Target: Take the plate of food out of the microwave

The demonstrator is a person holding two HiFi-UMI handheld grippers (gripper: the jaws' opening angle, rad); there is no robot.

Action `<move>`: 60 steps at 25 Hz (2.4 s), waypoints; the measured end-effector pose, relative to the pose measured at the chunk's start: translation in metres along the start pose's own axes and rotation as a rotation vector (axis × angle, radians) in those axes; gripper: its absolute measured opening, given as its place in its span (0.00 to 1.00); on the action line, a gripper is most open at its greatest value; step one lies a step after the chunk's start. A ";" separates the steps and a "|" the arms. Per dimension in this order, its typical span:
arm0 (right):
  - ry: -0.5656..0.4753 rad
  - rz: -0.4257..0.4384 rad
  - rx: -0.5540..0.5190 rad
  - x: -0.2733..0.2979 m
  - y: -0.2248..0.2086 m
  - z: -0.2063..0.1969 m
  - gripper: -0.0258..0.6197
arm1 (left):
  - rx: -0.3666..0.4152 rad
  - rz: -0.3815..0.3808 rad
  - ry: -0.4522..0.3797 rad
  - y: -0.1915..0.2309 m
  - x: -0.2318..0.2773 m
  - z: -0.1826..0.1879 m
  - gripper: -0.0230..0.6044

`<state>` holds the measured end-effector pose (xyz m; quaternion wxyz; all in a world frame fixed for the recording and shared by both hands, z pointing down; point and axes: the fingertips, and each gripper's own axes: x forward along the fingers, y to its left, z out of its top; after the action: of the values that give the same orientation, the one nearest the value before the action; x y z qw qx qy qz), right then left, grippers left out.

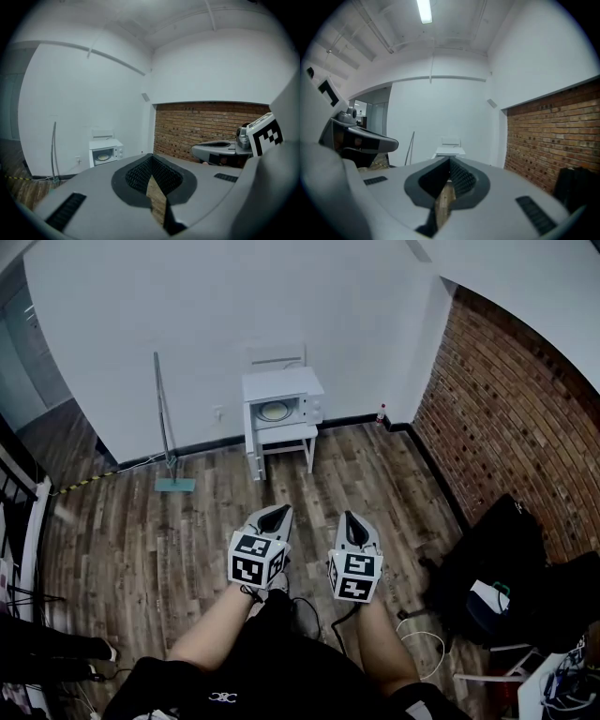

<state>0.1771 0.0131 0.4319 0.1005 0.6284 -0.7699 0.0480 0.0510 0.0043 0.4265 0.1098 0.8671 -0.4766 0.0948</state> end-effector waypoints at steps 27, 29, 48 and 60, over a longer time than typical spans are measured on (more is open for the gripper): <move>0.072 -0.008 -0.064 0.339 0.007 0.056 0.06 | -0.065 -0.018 0.013 0.248 0.229 0.066 0.04; 0.087 0.008 -0.069 0.356 0.012 0.051 0.06 | -0.078 -0.008 0.023 0.263 0.238 0.063 0.04; 0.116 0.361 -0.241 0.572 -0.014 0.051 0.06 | -0.182 0.304 0.025 0.357 0.364 0.083 0.04; 0.136 0.722 -0.581 0.689 0.004 -0.004 0.06 | -0.341 0.544 0.036 0.373 0.416 0.041 0.04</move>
<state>0.0426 -0.6449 0.5839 0.2996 0.2617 -0.9124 -0.0967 -0.0432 -0.5375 0.5362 0.2325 0.6753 -0.6978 0.0546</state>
